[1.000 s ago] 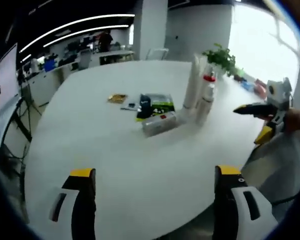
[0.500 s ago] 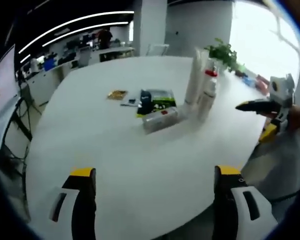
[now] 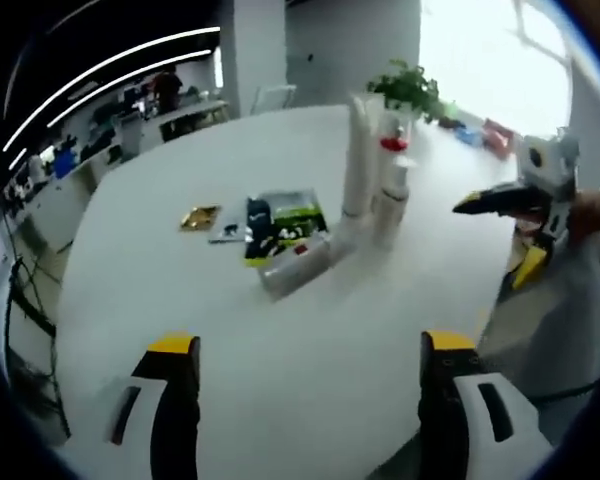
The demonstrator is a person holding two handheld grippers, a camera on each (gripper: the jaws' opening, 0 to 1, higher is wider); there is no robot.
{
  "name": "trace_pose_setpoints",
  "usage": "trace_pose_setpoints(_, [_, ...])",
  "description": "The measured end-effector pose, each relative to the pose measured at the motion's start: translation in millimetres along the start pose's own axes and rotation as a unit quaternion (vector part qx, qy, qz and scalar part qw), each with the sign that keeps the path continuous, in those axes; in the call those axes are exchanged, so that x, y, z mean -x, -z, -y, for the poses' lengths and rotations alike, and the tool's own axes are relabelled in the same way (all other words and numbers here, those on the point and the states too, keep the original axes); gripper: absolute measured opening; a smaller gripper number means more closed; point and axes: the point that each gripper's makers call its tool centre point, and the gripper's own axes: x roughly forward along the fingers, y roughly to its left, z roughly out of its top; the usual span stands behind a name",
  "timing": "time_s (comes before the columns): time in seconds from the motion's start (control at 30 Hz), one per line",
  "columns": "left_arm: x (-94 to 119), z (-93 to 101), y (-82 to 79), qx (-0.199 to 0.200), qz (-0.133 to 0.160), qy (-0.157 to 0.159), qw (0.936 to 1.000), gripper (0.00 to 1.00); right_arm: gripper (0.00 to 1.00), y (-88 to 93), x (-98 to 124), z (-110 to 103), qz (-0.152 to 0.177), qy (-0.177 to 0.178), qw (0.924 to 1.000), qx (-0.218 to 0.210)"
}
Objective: Arrange the skincare products in the storage area until every visible bottle or jar stands upright without overlapping.
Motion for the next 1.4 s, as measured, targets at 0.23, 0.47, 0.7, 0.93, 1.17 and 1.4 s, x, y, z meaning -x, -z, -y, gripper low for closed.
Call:
trace_pose_setpoints(0.23, [-18.8, -1.1, -23.3, -0.059, -0.005, 0.031, 0.9978, 0.81, 0.98, 1.2, 1.3, 2.9, -0.002, 0.006, 1.0, -0.003])
trace_pose_setpoints(0.47, [-38.8, -8.1, -34.9, -0.106, -0.03, 0.047, 0.9928, 0.74, 0.98, 4.3, -1.3, -1.0, -0.01, -0.002, 0.9999, 0.005])
trace_pose_setpoints(0.7, [-54.1, -4.1, -38.8, -0.161, -0.057, 0.072, 0.9827, 0.65, 0.98, 3.4, -0.4, 0.5, -0.007, 0.003, 1.0, -0.005])
trace_pose_setpoints(0.93, [-69.2, -9.1, -42.0, -0.184, -0.075, 0.093, 0.9758, 0.63, 0.97, 4.0, -0.6, 1.5, -0.009, 0.004, 0.9999, -0.011])
trace_pose_setpoints(1.17, [-83.9, -13.3, -42.3, -0.194, -0.091, 0.103, 0.9714, 0.57, 0.97, 7.4, -2.6, 0.4, -0.017, -0.001, 0.9998, -0.014])
trace_pose_setpoints(1.4, [-99.5, -14.8, -41.9, -0.209, -0.098, 0.116, 0.9662, 0.5, 0.97, 8.9, -2.8, 1.3, -0.019, -0.001, 0.9997, -0.018])
